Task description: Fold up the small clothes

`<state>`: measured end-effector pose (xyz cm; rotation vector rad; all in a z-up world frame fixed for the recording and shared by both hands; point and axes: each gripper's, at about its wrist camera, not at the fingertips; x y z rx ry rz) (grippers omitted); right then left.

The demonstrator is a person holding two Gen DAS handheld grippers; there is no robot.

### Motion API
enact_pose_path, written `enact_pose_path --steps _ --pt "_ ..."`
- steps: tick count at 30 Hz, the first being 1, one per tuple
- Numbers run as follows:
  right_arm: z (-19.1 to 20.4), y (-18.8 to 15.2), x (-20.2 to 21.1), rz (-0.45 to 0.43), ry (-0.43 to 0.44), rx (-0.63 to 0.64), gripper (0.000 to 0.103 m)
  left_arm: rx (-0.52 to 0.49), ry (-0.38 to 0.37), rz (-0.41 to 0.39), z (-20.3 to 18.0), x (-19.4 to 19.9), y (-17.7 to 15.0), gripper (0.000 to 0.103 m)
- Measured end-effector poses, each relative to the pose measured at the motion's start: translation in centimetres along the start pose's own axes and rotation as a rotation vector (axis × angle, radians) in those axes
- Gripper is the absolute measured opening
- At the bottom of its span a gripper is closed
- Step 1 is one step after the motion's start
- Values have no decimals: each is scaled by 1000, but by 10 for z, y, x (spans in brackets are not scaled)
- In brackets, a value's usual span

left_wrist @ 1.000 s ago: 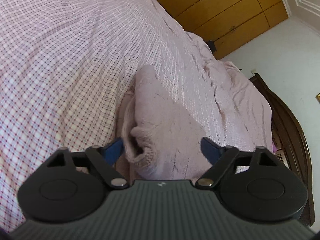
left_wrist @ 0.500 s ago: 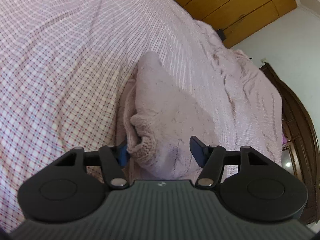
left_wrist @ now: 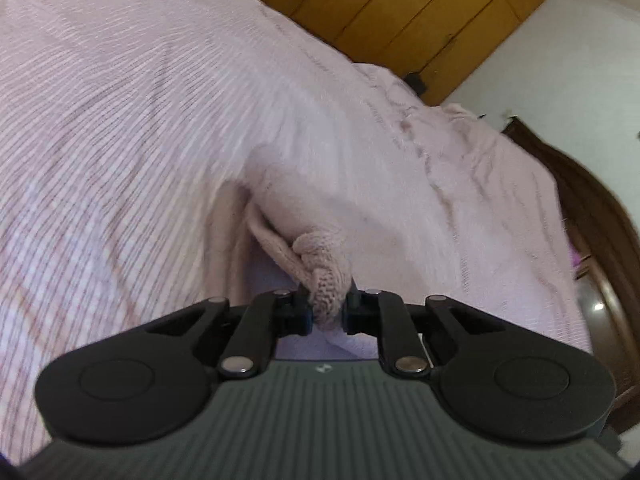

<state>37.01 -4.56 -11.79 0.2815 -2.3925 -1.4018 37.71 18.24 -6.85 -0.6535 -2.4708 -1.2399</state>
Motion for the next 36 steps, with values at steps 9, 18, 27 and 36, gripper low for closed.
enact_pose_path --steps 9,18,27,36 --pt "17 -33 8 25 -3 62 9 40 73 32 31 -7 -34 21" --pt "6 -15 37 -32 115 5 10 -14 115 -17 25 28 -19 31" --pt "-40 31 30 -54 222 -344 10 -243 130 -175 -34 64 -6 36" --pt "-48 27 -38 83 170 -474 8 -325 139 -54 -34 -22 -29 32"
Point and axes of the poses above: each gripper's, at about its wrist camera, not at the fingertips, and x roughly against the way its jaws point, z to its left, y to its top, and after that the axes turned 8 degrees about -z, right-handed
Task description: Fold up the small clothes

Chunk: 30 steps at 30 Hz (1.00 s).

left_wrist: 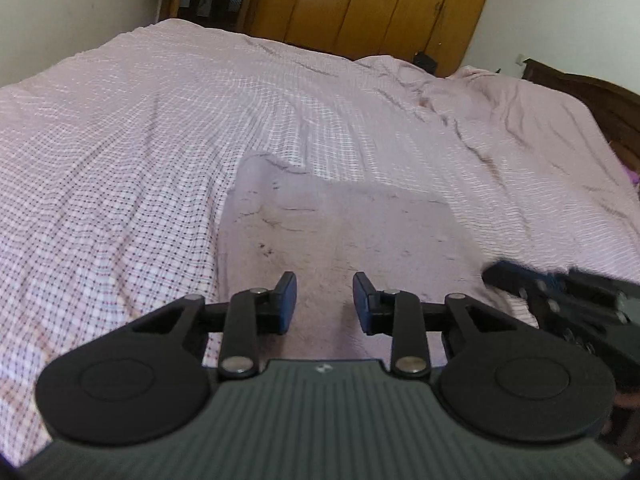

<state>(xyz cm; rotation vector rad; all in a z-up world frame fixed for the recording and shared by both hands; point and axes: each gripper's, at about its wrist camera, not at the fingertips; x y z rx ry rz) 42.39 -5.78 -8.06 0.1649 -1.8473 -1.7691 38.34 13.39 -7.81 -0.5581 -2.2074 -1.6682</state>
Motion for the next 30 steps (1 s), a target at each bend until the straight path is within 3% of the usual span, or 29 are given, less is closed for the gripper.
enact_pose_path --steps 2,5,9,15,22,24,30 --pt "0 -12 -6 62 -10 4 5 -10 30 50 2 -11 1 30" --pt "-5 -34 -9 124 -39 -12 1 -13 88 93 16 -19 -8 6" --pt "-16 -37 -2 136 -43 -82 0 91 41 98 38 -15 -6 5" --pt "-5 -18 13 138 -61 -83 1 15 48 59 25 22 -3 5" --pt "-4 -12 43 126 -62 -107 2 24 -39 7 27 68 -3 5" --pt "-7 -12 50 125 -63 -141 2 7 -35 3 26 74 -5 1" --pt "-9 -16 62 129 -74 -138 2 -15 -32 -9 22 75 -6 2"
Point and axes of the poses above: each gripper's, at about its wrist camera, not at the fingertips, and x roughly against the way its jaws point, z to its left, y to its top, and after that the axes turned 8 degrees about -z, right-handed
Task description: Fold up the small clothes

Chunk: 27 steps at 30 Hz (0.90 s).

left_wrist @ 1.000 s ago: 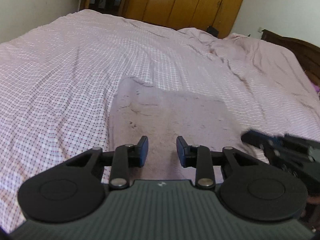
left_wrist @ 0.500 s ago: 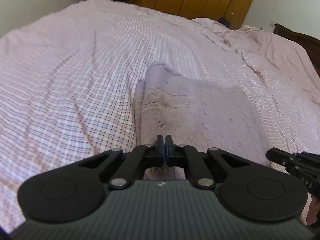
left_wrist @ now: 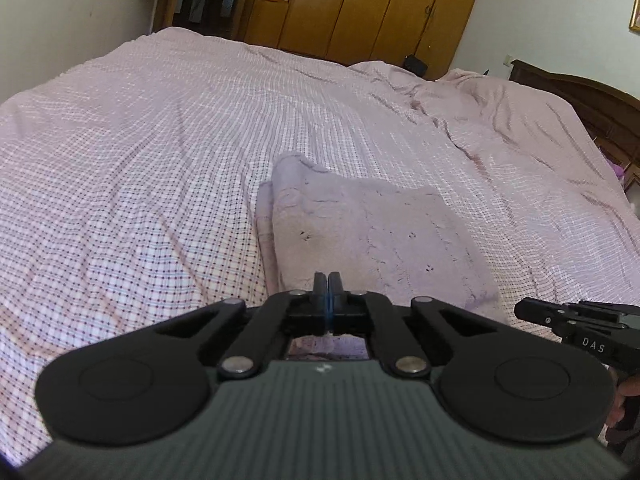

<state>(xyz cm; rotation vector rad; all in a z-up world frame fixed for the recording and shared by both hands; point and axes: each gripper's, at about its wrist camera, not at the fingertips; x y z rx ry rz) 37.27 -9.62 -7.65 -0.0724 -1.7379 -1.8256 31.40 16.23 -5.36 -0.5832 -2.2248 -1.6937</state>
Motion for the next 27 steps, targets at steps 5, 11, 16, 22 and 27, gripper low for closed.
enact_pose_path --steps 5,11,16,22,27 --pt "-8 2 5 -26 17 -41 2 -19 17 28 -3 -8 -1 15" --pt "-43 6 -4 -39 59 -258 34 6 11 46 6 -26 -5 42" --pt "-75 -13 -27 20 112 -568 52 145 0 169 30 -57 -14 52" --pt "-74 -39 -43 87 142 -633 56 278 -41 204 52 -67 -22 61" --pt "-75 -48 -41 82 184 -665 60 375 -126 225 62 -64 -27 62"
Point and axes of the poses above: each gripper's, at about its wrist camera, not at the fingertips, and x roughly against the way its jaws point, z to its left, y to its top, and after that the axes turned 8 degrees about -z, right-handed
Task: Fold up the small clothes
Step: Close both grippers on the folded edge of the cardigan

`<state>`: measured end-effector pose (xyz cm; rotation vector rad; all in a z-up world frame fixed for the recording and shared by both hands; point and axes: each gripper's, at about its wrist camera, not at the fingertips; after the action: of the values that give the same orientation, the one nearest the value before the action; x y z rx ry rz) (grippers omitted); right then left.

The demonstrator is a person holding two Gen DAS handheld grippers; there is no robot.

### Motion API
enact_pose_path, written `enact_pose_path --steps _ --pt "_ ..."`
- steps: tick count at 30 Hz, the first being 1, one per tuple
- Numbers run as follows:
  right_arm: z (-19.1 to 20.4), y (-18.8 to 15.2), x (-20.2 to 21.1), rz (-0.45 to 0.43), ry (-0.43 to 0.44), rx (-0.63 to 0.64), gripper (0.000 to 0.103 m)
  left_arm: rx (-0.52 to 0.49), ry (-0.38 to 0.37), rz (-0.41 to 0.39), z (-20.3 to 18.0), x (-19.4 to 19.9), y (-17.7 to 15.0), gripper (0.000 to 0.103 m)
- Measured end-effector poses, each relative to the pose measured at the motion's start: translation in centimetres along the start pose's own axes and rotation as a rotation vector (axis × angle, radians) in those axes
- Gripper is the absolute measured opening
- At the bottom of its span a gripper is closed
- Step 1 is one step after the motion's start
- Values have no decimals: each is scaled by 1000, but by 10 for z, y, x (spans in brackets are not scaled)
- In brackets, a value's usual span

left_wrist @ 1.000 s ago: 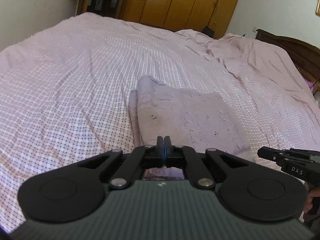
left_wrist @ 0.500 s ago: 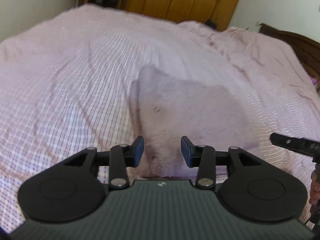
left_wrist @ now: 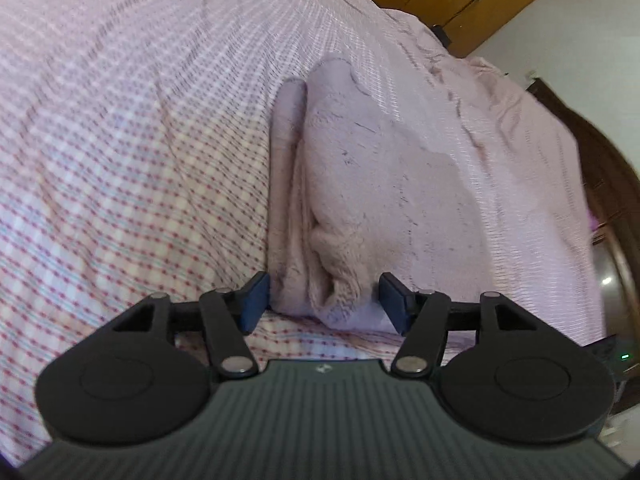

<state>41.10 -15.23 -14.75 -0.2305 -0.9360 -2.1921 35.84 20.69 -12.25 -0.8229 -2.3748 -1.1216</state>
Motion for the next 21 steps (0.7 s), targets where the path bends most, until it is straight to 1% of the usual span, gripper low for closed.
enact_pose_path --steps 2,5,8,10,13,15,18,20,21 --pt "-4 3 -1 15 25 -10 63 18 -15 7 3 -6 -1 62" --pt "-8 4 -10 43 74 -31 63 48 -66 2 13 -16 2 62" --pt "-15 6 -19 48 116 -77 63 79 -104 7 19 -22 9 62" --pt "-19 8 -25 52 140 -106 63 98 -115 6 21 -26 13 63" --pt "-20 13 -30 47 162 -133 63 111 -118 2 18 -31 14 66" --pt "-20 14 -30 44 169 -143 63 102 -114 3 11 -31 15 68" --pt "-20 14 -27 40 175 -153 63 93 -117 11 7 -28 14 68" --pt "-22 15 -21 34 177 -171 63 121 -129 33 9 -23 13 69" --pt "-23 15 -18 30 177 -175 63 139 -140 39 13 -19 13 72"
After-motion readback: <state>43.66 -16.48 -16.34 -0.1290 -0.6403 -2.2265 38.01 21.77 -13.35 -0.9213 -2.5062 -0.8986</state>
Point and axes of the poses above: each gripper's, at about its wrist camera, not at the fingertips, and x roughly against the way its jaws point, z to its left, y to its top, and after that the axes turned 8 degrees about -z, right-handed
